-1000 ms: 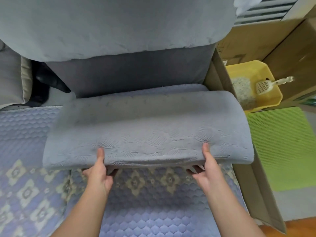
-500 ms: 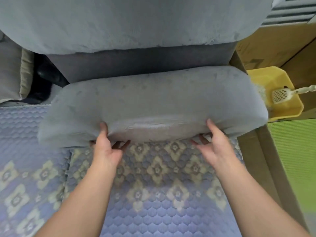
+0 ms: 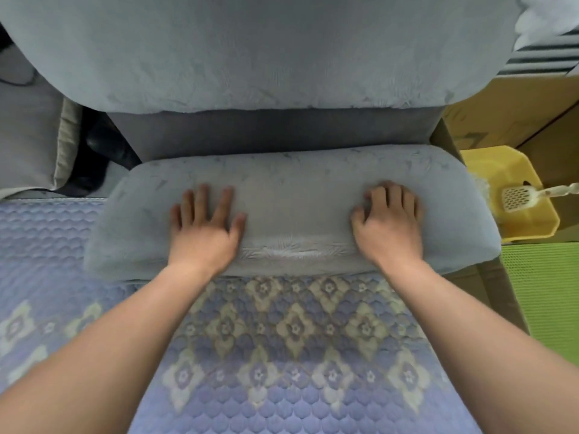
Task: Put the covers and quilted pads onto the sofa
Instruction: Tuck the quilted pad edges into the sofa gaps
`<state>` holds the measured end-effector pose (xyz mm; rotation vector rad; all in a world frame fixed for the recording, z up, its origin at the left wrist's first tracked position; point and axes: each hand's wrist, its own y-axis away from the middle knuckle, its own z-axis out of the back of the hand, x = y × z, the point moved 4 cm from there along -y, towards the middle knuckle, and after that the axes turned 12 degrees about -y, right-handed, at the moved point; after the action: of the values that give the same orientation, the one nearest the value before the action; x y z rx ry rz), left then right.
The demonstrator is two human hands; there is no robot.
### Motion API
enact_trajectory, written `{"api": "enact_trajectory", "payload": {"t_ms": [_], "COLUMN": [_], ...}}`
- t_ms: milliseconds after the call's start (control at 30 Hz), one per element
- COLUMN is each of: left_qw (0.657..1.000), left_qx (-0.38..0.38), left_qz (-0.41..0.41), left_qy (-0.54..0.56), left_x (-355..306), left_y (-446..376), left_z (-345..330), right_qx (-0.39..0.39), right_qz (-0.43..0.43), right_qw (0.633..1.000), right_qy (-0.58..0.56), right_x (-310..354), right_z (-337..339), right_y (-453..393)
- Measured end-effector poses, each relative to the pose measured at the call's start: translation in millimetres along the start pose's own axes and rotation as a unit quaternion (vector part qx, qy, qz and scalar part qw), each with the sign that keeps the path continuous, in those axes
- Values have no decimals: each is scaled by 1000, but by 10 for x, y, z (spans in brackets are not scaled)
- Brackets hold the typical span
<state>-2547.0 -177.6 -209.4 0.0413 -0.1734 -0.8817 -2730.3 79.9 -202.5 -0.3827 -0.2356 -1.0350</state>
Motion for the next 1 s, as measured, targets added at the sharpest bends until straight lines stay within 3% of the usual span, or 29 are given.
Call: {"api": "enact_trajectory", "payload": {"t_ms": [167, 267, 300, 333, 367, 400, 433, 467, 500, 533, 667, 733, 767, 800, 867, 900, 933, 1000], "left_qw": [997, 994, 989, 961, 869, 727, 580, 461, 405, 381, 404, 431, 468, 529, 724, 799, 851, 919], "left_qx": [-72, -65, -20, 7, 13, -8, -5, 28, 66, 83, 64, 68, 74, 82, 69, 19, -45, -166], "left_qz": [2, -14, 26, 94, 214, 356, 481, 545, 541, 519, 475, 435, 421, 411, 409, 392, 357, 227], "left_qy": [25, 81, 142, 261, 447, 586, 657, 699, 734, 761, 779, 788, 774, 737, 551, 455, 384, 276], "left_x": [-2, 34, 48, 75, 139, 222, 267, 264, 267, 283, 313, 388, 444, 516, 633, 642, 625, 510], "left_y": [1041, 2026, 2281, 2460, 2534, 2553, 2564, 2494, 2328, 2147, 1392, 907, 662, 442, 139, 50, -11, -109], "left_z": [-403, -664, -720, -751, -745, -739, -829, -919, -930, -901, -759, -660, -624, -594, -386, -183, 69, 519], "right_qx": [-10, -12, 0, 9, -8, -58, -128, -159, -147, -136, -116, -74, -51, -31, 3, 24, 66, 98], "right_qz": [-51, -74, -117, -190, -278, -376, -451, -513, -548, -556, -567, -569, -559, -547, -526, -532, -541, -509], "right_qw": [998, 995, 990, 973, 932, 858, 775, 699, 646, 620, 579, 557, 568, 589, 632, 642, 667, 777], "right_qy": [-30, -60, -80, -132, -232, -345, -423, -472, -511, -536, -574, -600, -602, -594, -569, -551, -509, -356], "right_x": [-91, -166, -233, -273, -306, -308, -311, -271, -206, -141, -22, 42, 75, 78, 10, -24, -46, -43], "right_z": [116, 199, 126, 73, 16, -25, -86, -161, -239, -273, -478, -665, -714, -742, -768, -747, -694, -449], "right_y": [1039, 1912, 2170, 2341, 2455, 2517, 2578, 2612, 2588, 2512, 1925, 1519, 1295, 1051, 645, 529, 477, 553]}}
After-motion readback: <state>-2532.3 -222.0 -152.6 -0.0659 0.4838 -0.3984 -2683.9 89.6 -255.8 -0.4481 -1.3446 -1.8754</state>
